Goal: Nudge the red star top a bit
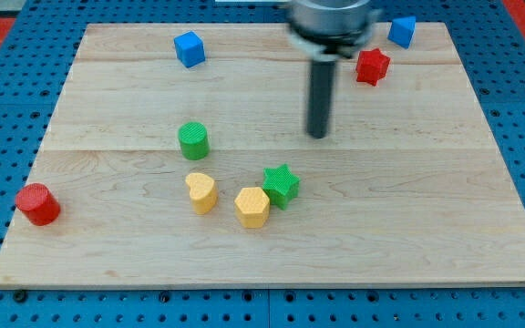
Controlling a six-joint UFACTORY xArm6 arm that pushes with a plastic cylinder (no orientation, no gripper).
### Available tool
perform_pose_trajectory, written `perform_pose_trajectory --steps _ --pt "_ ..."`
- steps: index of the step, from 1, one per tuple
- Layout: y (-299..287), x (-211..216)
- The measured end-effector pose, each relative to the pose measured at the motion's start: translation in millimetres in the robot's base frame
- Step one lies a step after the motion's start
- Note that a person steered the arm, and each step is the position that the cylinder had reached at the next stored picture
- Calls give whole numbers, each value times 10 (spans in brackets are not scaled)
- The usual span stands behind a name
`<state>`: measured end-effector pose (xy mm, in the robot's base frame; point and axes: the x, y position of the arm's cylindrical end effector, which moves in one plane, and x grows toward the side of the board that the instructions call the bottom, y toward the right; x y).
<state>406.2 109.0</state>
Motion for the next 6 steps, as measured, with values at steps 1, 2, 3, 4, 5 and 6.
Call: perform_pose_trajectory --steps 1,2,3,4,5,6 --pt "812 -254" --pt "653 -844" --pt "712 -907" --pt "414 -944" --pt "309 -816" --pt "179 -461"
